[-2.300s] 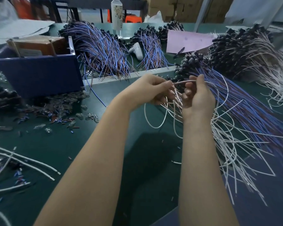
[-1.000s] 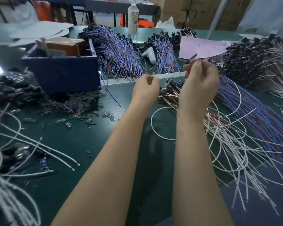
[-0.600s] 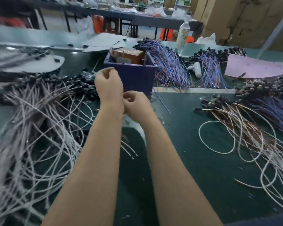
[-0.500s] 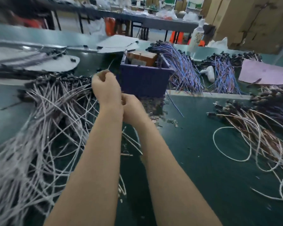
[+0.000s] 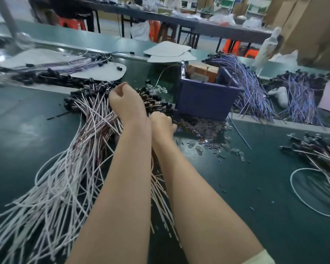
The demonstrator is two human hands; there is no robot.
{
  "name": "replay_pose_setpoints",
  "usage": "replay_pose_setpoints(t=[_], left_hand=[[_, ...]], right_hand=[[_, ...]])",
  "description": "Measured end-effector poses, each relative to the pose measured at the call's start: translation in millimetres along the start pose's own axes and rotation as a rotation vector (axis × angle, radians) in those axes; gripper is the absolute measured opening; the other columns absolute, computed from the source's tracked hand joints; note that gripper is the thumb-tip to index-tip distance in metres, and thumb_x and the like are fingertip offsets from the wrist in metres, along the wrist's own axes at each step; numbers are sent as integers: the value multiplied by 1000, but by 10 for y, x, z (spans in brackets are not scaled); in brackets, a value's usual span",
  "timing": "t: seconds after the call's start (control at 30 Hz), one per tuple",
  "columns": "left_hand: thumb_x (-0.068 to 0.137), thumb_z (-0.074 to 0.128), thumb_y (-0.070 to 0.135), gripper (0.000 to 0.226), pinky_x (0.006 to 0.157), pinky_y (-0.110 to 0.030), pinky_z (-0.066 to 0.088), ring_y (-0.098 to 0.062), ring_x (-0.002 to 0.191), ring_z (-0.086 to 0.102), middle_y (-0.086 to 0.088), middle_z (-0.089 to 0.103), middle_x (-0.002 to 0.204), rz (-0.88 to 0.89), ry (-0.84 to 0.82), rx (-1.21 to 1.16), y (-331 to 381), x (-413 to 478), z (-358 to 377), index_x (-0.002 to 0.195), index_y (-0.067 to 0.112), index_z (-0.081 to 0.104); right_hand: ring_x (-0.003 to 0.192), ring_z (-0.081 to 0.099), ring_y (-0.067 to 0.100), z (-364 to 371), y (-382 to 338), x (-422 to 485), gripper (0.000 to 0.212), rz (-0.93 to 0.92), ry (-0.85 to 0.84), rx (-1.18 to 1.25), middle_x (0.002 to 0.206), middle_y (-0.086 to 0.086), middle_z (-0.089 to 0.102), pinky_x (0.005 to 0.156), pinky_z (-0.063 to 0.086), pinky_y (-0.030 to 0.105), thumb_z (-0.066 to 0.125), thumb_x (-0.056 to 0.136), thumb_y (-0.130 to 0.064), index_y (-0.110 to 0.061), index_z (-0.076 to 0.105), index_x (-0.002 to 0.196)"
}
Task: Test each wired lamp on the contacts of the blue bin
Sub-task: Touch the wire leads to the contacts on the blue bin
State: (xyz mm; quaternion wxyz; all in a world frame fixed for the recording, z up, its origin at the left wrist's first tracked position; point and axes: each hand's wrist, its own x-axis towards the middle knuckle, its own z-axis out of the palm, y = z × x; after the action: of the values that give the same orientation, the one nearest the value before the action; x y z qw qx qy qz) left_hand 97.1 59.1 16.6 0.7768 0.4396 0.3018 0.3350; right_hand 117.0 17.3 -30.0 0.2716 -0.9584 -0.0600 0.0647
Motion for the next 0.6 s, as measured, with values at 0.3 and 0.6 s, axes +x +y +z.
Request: replay_pose_setpoints(t=[0.3,0.6], left_hand=[[93,42,6,11,56,-14,34,-6,66,42,4,46,80,-22,-24,-17,-91,-2,30,94,13,50],[97,42,15,20,85,-35,53,-24,94,63,-14,66,106,175,-489,490,-241,-201,267,101,6,59]], right_hand=[[88,54,29,-168,97,73,8,109,-38,181,88,11,57,63,40,28,53,87,-7,-2,50,81],[57,61,9,-817,450,-127,10,-150,146,1252,75,4,62,60,55,21,52,93,0,-4,61,92]])
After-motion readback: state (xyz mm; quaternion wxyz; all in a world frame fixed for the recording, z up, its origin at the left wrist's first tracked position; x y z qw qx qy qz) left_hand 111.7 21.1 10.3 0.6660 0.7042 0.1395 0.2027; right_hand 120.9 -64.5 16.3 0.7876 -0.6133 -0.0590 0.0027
